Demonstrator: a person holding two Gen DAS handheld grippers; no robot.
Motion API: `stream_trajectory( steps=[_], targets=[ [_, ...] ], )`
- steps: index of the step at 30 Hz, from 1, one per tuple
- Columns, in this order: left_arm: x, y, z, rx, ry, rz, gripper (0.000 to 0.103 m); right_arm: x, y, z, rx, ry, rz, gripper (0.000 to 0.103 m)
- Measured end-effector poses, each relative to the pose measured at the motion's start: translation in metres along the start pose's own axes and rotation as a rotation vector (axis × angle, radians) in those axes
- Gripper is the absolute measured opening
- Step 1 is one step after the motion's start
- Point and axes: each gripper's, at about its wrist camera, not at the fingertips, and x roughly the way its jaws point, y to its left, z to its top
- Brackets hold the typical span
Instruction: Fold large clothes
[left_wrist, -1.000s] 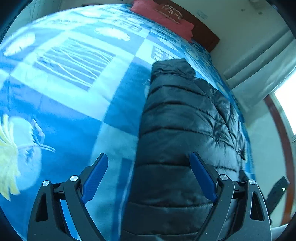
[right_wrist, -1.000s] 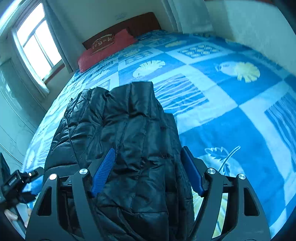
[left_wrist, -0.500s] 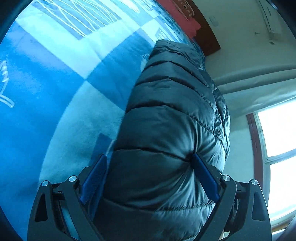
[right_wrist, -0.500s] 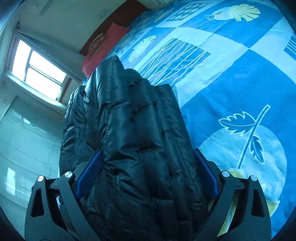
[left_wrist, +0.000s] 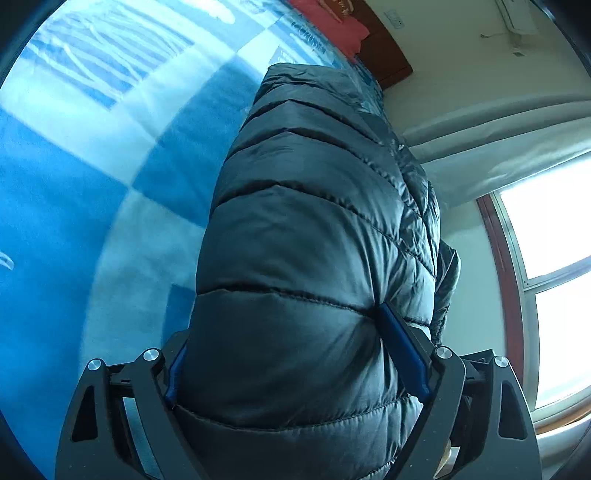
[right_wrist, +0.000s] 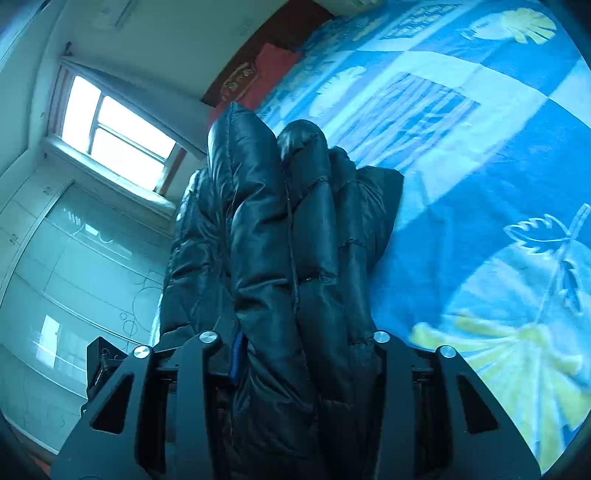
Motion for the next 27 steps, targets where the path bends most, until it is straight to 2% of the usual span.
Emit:
stream_trajectory(
  steps=[4, 9, 13, 19, 22, 27],
  targets=[
    [-0.023, 0.010, 0.014, -0.010, -0.037, 0.005, 0.084, 0.023, 0.027, -0.001, -0.034, 0.013, 0.048, 0.036],
    [-0.055, 0.031, 0.025, -0.028, -0.085, 0.033, 0.084, 0.063, 0.053, -0.014, -0.043, 0.076, 0.098, 0.036],
    [-0.057, 0.058, 0.028, -0.072, -0.076, 0.024, 0.083, 0.076, 0.058, -0.014, -0.061, 0.088, 0.080, 0.037],
    [-0.058, 0.065, 0.028, -0.068, -0.070, 0.014, 0.084, 0.078, 0.057, -0.010, -0.058, 0.103, 0.061, 0.041],
    [-0.059, 0.069, 0.028, -0.070, -0.068, 0.010, 0.084, 0.085, 0.058, -0.009, -0.041, 0.113, 0.058, 0.046],
    [-0.076, 0.086, 0.031, -0.094, -0.058, -0.006, 0.085, 0.084, 0.056, -0.006, -0.015, 0.125, 0.053, 0.061]
  ],
)
